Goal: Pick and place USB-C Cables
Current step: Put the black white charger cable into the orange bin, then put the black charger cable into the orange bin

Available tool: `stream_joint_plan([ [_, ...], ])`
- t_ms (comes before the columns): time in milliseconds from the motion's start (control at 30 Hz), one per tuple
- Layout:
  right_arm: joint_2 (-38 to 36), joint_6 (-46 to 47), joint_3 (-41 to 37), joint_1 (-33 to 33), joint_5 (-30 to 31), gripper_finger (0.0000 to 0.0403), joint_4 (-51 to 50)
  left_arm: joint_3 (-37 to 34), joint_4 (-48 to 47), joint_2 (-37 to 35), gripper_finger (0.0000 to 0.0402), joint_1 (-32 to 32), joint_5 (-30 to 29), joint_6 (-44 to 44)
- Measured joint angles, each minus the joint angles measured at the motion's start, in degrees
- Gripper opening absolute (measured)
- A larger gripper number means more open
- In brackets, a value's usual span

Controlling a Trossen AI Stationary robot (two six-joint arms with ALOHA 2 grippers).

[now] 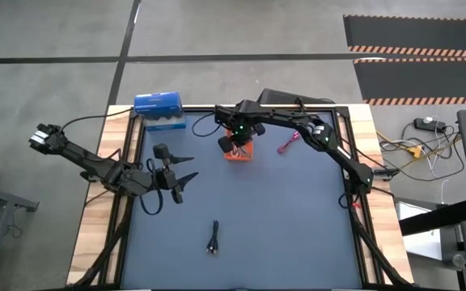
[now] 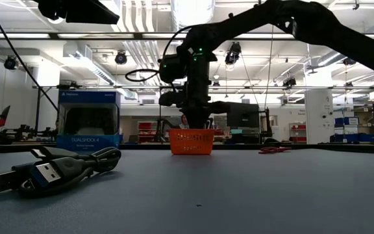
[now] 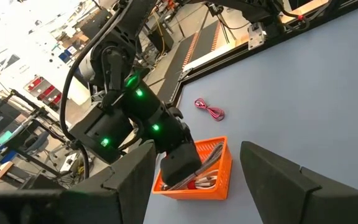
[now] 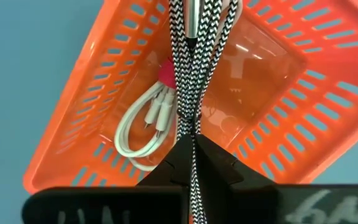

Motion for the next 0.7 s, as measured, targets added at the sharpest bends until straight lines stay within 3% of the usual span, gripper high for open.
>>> stream_joint_plan([
  [400, -3.27, -0.49, 3.78, 1.17, 0.57, 0.0009, -3.99, 0.00, 0.00, 0.00, 0.0219, 0.00, -0.01, 0.00],
  [700, -9.25, -4.85, 2.96, 11.01, 11.73, 0.0009, -6.60, 0.01, 0.02, 0.02, 0.0219, 0.00, -0.01, -1.67],
])
